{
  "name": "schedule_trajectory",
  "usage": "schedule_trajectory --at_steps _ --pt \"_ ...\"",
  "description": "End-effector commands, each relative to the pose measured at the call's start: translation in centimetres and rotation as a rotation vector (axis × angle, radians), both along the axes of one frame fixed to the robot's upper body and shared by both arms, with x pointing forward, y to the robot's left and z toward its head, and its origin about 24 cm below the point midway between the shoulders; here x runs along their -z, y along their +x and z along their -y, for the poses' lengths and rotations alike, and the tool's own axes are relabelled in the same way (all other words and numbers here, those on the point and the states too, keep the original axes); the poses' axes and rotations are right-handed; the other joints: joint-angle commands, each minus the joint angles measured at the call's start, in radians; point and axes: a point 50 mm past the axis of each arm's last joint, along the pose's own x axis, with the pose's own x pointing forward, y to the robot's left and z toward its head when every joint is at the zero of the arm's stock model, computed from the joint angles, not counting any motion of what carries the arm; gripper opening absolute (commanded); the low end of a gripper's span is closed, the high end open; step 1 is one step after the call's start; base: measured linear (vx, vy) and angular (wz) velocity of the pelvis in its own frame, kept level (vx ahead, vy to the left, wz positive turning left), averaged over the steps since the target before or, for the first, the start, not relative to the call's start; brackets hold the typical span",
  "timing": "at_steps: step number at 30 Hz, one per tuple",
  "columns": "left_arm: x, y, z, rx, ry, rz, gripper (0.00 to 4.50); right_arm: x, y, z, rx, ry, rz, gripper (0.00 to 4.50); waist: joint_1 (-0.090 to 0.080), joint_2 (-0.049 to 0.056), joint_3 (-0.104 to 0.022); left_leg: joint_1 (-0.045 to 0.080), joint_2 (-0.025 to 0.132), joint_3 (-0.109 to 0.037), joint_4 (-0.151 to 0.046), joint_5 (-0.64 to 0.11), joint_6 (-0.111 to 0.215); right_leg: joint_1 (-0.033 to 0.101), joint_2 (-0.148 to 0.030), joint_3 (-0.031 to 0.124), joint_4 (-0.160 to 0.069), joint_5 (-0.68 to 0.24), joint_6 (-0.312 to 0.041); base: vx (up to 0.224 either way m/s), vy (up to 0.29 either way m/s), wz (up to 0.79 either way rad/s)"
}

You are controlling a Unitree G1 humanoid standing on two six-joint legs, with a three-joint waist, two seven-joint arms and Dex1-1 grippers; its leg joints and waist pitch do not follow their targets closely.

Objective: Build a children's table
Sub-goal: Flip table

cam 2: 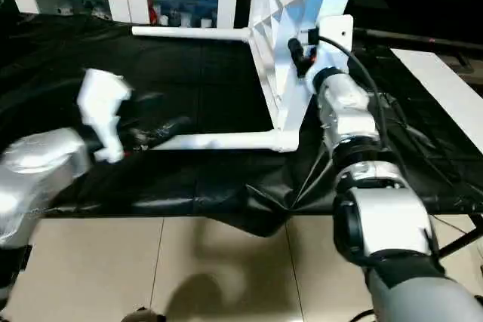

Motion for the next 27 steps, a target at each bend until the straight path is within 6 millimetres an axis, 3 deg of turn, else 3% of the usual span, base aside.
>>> schedule_trajectory --at_steps 1,3,7,11,15,18,20,22,23,25,26,27 --pt "-0.4 0.3 0.7 0.008 0.035 0.058 3.7 4.0 -0.7 0.1 0.019 -0.022 -0.149 1.99 -0.003 0.022 -0.06 0.04 0.056 -0.029 -0.072 -0.202 -0.089 0.022 -0.075 0.042 -0.066 -0.027 -0.161 0.0 0.0 0.0" --pt "-0.4 0.4 0.9 0.012 0.038 0.068 3.7 4.3 -0.8 0.0 0.013 -0.013 -0.152 2.68 -0.003 0.021 -0.062 0.04 0.057 -0.028 -0.071 -0.196 -0.091 0.023 -0.075 0.042 -0.063 -0.006 -0.165 0.0 0.0 0.0" --pt "-0.6 0.8 1.5 0.006 0.067 0.131 3.7 5.4 -1.3 0.0 0.029 -0.039 -0.147 2.92 -0.004 0.027 -0.063 0.04 0.055 -0.027 -0.07 -0.186 -0.09 0.023 -0.072 0.043 -0.064 0.029 -0.173 0.0 0.0 0.0" --pt "-1.1 0.9 2.1 0.011 0.08 0.201 3.7 6.2 -1.7 -0.3 0.02 -0.035 -0.133 3.24 0.001 0.028 -0.069 0.035 0.055 -0.027 -0.065 -0.122 -0.062 0.032 -0.074 0.04 -0.053 0.117 -0.198 0.0 0.0 0.0" --pt "-1.3 0.6 2.6 0.067 0.098 0.271 3.7 6.8 -2.6 -0.8 -0.013 -0.021 -0.061 3.55 0.003 0.029 -0.065 0.033 0.057 -0.026 -0.064 -0.116 -0.036 0.033 -0.08 0.043 -0.055 0.104 -0.197 0.0 0.0 0.0" --pt "0.0 0.6 2.4 0.062 0.23 0.289 3.7 7.6 -3.4 -1.3 -0.006 -0.047 -0.002 3.84 0.002 0.028 -0.064 0.035 0.058 -0.025 -0.064 -0.111 -0.026 0.03 -0.078 0.043 -0.055 0.095 -0.193 0.0 0.0 0.0" --pt "-1.0 0.7 2.3 0.019 0.261 0.439 3.7 7.6 -4.2 -2.0 -0.053 -0.105 0.091 3.84 0.005 0.023 -0.064 0.035 0.059 -0.026 -0.065 -0.117 -0.03 0.031 -0.08 0.043 -0.059 0.078 -0.184 0.0 0.0 0.0" --pt "-1.3 0.7 2.4 0.016 0.264 0.474 3.7 7.7 -4.4 -2.2 -0.065 -0.113 0.106 3.84 0.003 0.027 -0.063 0.036 0.06 -0.028 -0.067 -0.127 -0.031 0.029 -0.078 0.042 -0.059 0.069 -0.187 0.0 0.0 0.0" --pt "-2.0 0.2 2.5 0.034 0.312 0.627 3.7 8.2 -5.6 -2.3 -0.069 -0.09 0.163 3.84 0.007 0.022 -0.059 0.033 0.063 -0.029 -0.07 -0.154 -0.027 0.029 -0.083 0.045 -0.066 0.037 -0.168 0.0 0.0 0.0" --pt "-2.5 -0.1 2.4 0.036 0.336 0.728 3.7 8.5 -6.4 -2.4 -0.074 -0.08 0.199 3.84 0.005 0.022 -0.061 0.033 0.063 -0.03 -0.07 -0.152 -0.025 0.031 -0.082 0.045 -0.063 0.04 -0.163 0.0 0.0 0.0" --pt "-3.1 -0.4 2.3 0.046 0.354 0.804 3.98 8.7 -7.1 -2.5 -0.106 -0.107 0.232 3.94 0.005 0.023 -0.061 0.035 0.063 -0.032 -0.07 -0.151 -0.022 0.028 -0.079 0.043 -0.064 0.047 -0.156 0.0 0.0 0.0" --pt "-3.6 -0.6 2.3 0.052 0.351 0.856 3.98 8.7 -7.7 -2.4 -0.119 -0.118 0.263 3.94 0.004 0.023 -0.06 0.036 0.064 -0.031 -0.07 -0.154 -0.023 0.027 -0.079 0.044 -0.063 0.048 -0.154 0.0 0.0 0.0"
